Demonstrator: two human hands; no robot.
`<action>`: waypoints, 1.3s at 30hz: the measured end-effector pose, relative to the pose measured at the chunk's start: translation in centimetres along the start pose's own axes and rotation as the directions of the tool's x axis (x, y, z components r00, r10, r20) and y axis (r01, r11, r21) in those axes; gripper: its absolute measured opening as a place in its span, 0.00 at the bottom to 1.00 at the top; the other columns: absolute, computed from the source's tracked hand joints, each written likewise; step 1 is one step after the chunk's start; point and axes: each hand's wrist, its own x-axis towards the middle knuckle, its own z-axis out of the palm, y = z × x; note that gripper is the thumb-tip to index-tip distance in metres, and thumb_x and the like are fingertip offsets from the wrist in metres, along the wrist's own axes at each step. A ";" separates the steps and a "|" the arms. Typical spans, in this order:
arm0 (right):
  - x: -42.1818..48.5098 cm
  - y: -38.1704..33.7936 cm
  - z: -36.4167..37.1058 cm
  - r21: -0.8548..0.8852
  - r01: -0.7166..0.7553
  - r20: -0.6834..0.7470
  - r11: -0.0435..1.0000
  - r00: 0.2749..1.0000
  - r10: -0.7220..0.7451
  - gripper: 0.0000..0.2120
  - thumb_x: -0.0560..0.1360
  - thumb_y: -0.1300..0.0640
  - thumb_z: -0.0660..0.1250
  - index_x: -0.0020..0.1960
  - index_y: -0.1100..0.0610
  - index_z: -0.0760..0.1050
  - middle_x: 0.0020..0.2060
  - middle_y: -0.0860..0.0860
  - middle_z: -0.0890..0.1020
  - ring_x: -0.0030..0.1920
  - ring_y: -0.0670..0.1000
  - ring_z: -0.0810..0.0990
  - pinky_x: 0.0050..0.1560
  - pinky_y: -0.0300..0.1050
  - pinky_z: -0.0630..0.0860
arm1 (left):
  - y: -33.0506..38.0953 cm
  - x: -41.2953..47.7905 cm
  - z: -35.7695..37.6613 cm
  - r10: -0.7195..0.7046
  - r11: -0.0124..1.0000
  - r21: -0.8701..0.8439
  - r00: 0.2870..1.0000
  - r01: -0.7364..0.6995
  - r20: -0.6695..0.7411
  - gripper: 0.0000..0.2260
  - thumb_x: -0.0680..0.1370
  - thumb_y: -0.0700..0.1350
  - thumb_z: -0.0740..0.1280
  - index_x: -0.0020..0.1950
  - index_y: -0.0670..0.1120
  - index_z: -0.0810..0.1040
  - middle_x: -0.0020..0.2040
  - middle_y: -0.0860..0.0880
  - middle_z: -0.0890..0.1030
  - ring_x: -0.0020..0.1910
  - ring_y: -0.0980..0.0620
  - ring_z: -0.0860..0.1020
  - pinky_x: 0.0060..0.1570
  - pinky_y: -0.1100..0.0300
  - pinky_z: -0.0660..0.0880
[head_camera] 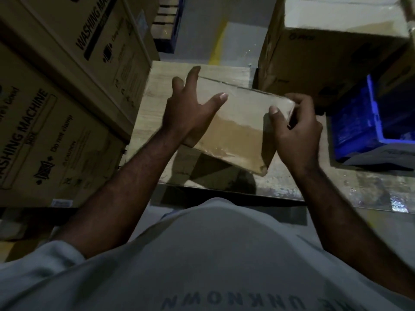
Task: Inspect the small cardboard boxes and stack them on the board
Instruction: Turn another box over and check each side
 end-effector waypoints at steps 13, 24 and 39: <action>-8.1 2.6 5.9 -0.324 0.354 0.452 0.877 0.872 -0.185 0.09 0.77 0.50 0.71 0.51 0.56 0.82 0.53 0.51 0.86 0.49 0.57 0.85 0.43 0.52 0.82 | -11.5 -3.2 3.7 -0.154 0.927 -0.350 0.988 0.133 -0.032 0.31 0.75 0.56 0.75 0.72 0.45 0.69 0.68 0.46 0.70 0.63 0.50 0.72 0.53 0.74 0.69; -7.9 4.0 10.1 -0.432 0.534 0.730 0.726 0.681 -0.066 0.11 0.81 0.47 0.66 0.59 0.51 0.76 0.70 0.50 0.69 0.45 0.60 0.82 0.40 0.55 0.82 | -14.7 -5.6 5.0 -0.324 0.917 -0.201 0.937 0.344 0.130 0.43 0.75 0.54 0.76 0.82 0.52 0.53 0.77 0.42 0.55 0.72 0.42 0.68 0.69 0.52 0.71; 6.4 8.0 10.3 -0.597 -0.043 0.403 0.801 0.847 0.345 0.40 0.77 0.35 0.69 0.81 0.50 0.56 0.74 0.66 0.61 0.74 0.71 0.60 0.66 0.65 0.68 | -10.6 -9.7 6.9 -0.277 0.896 -0.278 0.924 0.347 0.263 0.41 0.76 0.58 0.74 0.82 0.52 0.55 0.78 0.43 0.62 0.72 0.46 0.69 0.63 0.59 0.69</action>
